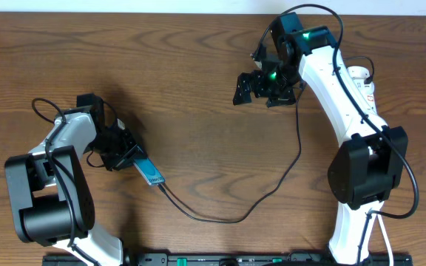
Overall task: Plug charger to phone and switch on socket
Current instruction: 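Lower the cabled phone flat onto the table with the left gripper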
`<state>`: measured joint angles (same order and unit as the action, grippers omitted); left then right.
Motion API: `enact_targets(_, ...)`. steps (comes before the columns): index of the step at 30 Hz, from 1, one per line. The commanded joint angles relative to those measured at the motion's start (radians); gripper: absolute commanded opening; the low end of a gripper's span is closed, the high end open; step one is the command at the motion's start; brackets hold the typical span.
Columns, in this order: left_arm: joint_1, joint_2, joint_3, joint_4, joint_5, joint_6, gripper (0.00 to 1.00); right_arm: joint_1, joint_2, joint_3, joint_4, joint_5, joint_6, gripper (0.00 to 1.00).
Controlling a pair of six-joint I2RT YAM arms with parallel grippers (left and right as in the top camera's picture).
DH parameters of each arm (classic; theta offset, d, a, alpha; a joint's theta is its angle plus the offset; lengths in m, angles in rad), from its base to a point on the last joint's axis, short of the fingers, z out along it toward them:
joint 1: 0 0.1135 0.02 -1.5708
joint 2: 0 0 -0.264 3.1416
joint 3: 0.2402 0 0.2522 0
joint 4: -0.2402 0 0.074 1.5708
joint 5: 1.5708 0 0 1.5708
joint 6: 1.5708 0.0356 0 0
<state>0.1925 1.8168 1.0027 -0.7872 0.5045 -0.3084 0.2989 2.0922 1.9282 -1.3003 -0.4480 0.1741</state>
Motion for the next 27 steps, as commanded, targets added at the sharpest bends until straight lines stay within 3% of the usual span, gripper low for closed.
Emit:
enact_targets(1,-0.002,-0.008,-0.004,-0.018,-0.053,0.020,0.14,0.025,-0.018,0.013,0.003,0.001,-0.015,0.99)
enact_targets(10,-0.002,-0.008,-0.004,0.043,-0.043,0.014,0.17,0.028,-0.018,0.013,0.005,0.001,-0.015,0.99)
enact_targets(21,-0.002,-0.008,-0.004,0.165,-0.042,-0.196,0.22,0.037,-0.018,0.013,0.018,0.001,-0.015,0.99)
enact_targets(27,-0.002,-0.008,-0.004,0.140,-0.034,-0.206,0.23,0.037,-0.018,0.013,0.021,0.001,-0.015,0.99)
